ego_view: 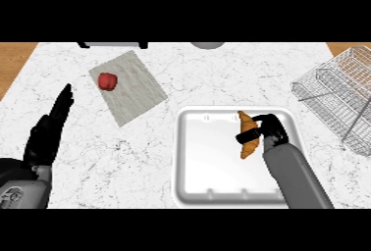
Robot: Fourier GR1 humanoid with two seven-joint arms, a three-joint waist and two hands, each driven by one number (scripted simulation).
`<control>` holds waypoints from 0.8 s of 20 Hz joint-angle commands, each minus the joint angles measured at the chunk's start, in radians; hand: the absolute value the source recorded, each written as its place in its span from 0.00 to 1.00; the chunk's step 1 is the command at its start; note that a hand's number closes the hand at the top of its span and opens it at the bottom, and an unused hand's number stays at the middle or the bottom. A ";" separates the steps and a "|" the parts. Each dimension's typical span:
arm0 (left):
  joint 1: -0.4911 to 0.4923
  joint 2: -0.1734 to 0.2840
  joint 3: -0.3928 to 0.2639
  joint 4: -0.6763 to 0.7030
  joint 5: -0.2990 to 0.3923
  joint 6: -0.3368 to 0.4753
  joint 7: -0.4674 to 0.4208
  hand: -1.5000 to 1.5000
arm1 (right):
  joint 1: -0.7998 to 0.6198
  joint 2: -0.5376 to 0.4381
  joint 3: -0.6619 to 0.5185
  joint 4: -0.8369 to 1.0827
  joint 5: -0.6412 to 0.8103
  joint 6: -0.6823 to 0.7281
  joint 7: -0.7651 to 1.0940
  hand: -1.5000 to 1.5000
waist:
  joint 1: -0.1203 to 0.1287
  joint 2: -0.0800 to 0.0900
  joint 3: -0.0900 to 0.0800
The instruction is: Pick the croissant from the tray and place it in the tiered basket
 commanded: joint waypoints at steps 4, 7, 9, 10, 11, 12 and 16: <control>-0.042 -0.016 0.026 0.062 -0.013 -0.018 -0.010 0.50 | -0.015 0.020 0.045 0.038 0.043 0.053 -0.008 1.00 | 0.001 0.009 0.013; -0.027 0.003 0.033 0.007 -0.013 -0.026 0.020 0.50 | -0.024 0.087 0.014 0.000 0.026 -0.075 0.025 1.00 | 0.005 0.007 0.013; 0.006 -0.009 0.044 0.001 -0.010 -0.028 -0.001 0.50 | -0.076 0.082 -0.030 0.037 0.037 -0.059 0.018 1.00 | 0.009 0.008 0.013; -0.041 -0.027 0.029 0.034 -0.037 -0.012 0.009 0.50 | -0.007 0.088 0.005 -0.026 0.044 -0.098 0.006 1.00 | 0.001 0.008 0.013; -0.074 -0.042 0.031 0.051 -0.033 -0.004 0.018 0.50 | -0.140 0.051 -0.072 0.113 0.073 -0.115 -0.017 1.00 | 0.008 0.011 0.013; -0.037 -0.049 0.020 0.040 -0.027 -0.007 -0.026 0.50 | -0.262 0.012 -0.111 0.223 0.097 -0.123 -0.006 1.00 | 0.030 0.018 0.013; -0.080 -0.049 -0.027 0.008 -0.048 -0.027 -0.004 0.50 | -0.428 -0.098 -0.127 0.352 0.229 -0.182 0.075 1.00 | 0.104 0.047 0.013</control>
